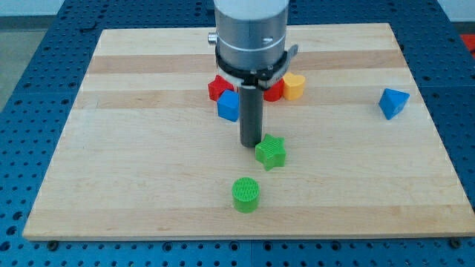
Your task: Push the green star close to the right of green circle
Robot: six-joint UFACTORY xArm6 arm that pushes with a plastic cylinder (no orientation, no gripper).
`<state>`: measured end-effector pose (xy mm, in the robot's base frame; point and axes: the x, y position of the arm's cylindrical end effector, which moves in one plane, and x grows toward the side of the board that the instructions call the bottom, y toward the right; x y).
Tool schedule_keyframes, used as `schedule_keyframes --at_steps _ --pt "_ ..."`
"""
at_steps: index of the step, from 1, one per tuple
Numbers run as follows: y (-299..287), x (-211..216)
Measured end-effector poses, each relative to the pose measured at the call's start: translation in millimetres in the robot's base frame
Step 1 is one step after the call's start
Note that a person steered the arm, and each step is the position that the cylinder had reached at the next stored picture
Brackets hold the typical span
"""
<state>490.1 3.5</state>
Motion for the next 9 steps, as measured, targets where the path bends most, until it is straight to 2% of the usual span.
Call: schedule_keyframes --at_steps 2,3,5,6,9 --pt "9.1 35.2" --pt "10.4 36.0" --pt "18.7 -6.4" --pt "43.4 -12.8" --pt "56.5 53.7"
